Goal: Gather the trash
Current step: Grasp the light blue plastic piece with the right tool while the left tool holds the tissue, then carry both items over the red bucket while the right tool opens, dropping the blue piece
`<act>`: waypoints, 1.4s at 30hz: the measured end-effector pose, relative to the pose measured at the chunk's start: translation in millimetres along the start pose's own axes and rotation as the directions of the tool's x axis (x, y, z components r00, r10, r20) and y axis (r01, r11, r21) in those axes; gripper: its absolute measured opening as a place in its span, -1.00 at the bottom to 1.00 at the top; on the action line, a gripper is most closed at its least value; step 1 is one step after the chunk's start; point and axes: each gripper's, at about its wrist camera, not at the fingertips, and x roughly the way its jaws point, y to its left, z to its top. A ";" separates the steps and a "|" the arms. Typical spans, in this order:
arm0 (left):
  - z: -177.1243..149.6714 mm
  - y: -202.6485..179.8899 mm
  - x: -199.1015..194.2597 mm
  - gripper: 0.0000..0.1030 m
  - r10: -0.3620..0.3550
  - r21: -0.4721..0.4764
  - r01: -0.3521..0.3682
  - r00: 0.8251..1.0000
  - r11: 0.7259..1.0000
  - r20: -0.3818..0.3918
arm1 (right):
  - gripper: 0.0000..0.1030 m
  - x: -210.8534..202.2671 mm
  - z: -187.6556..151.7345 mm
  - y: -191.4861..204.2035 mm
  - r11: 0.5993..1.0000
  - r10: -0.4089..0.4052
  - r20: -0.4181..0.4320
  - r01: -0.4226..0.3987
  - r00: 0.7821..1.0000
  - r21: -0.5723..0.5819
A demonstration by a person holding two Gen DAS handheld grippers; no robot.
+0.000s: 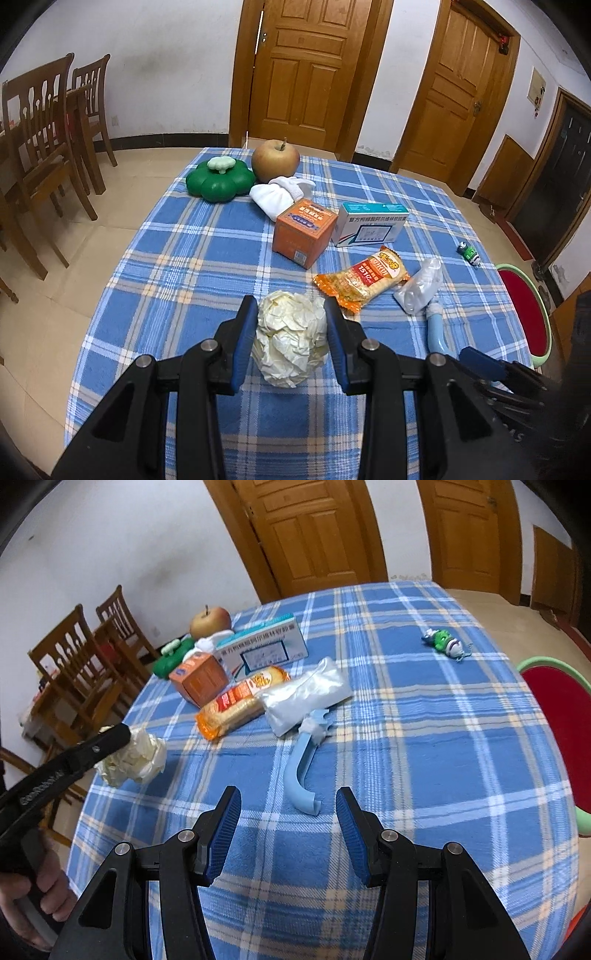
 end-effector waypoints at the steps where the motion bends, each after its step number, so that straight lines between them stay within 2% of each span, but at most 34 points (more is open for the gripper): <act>1: 0.0 0.9 0.2 -0.29 -0.002 -0.003 0.002 1.000 1.000 0.000 | 0.05 2.4 0.1 -0.1 1.000 -0.002 -0.004 0.002 1.000 0.001; 9: 0.3 1.3 0.9 -0.29 -0.011 -0.006 0.011 1.000 1.000 -0.002 | -0.27 13.9 -2.0 5.1 1.000 -0.022 -0.007 0.022 1.000 -0.019; 11: 0.3 0.0 0.9 -0.29 -0.015 -0.005 0.015 1.000 1.000 -0.003 | -0.52 14.6 -2.9 6.0 1.000 -0.021 -0.007 0.020 1.000 -0.024; 13: 0.4 -2.3 0.1 -0.29 -0.020 -0.002 0.020 1.000 1.000 -0.003 | -0.68 15.2 -3.3 5.4 0.999 -0.023 -0.006 0.023 1.000 -0.026; 14: 0.5 -3.7 -0.2 -0.29 -0.023 -0.001 0.023 1.000 1.000 -0.003 | -0.71 15.0 -3.9 4.4 0.999 -0.023 -0.004 0.023 1.000 -0.028; 21: 1.6 -14.3 -2.2 -0.29 -0.053 0.013 0.053 0.999 0.999 -0.006 | -0.72 1.2 -5.5 -0.8 0.999 -0.009 0.035 0.010 0.999 -0.035; 30: 4.2 -41.2 -7.1 -0.29 -0.104 0.049 0.104 0.995 0.993 -0.009 | -0.72 -37.2 -5.9 -20.2 1.000 -0.004 0.118 0.004 0.993 -0.006; 37: 8.5 -76.5 -7.5 -0.29 -0.158 0.099 0.159 0.987 0.982 -0.021 | -0.72 -66.3 -7.1 -50.8 0.998 -0.042 0.178 0.032 0.983 0.056; 42: 12.9 -106.4 -5.4 -0.29 -0.228 0.129 0.231 0.973 0.964 -0.035 | -0.72 -81.6 -8.3 -78.0 0.992 -0.082 0.202 0.059 0.976 0.116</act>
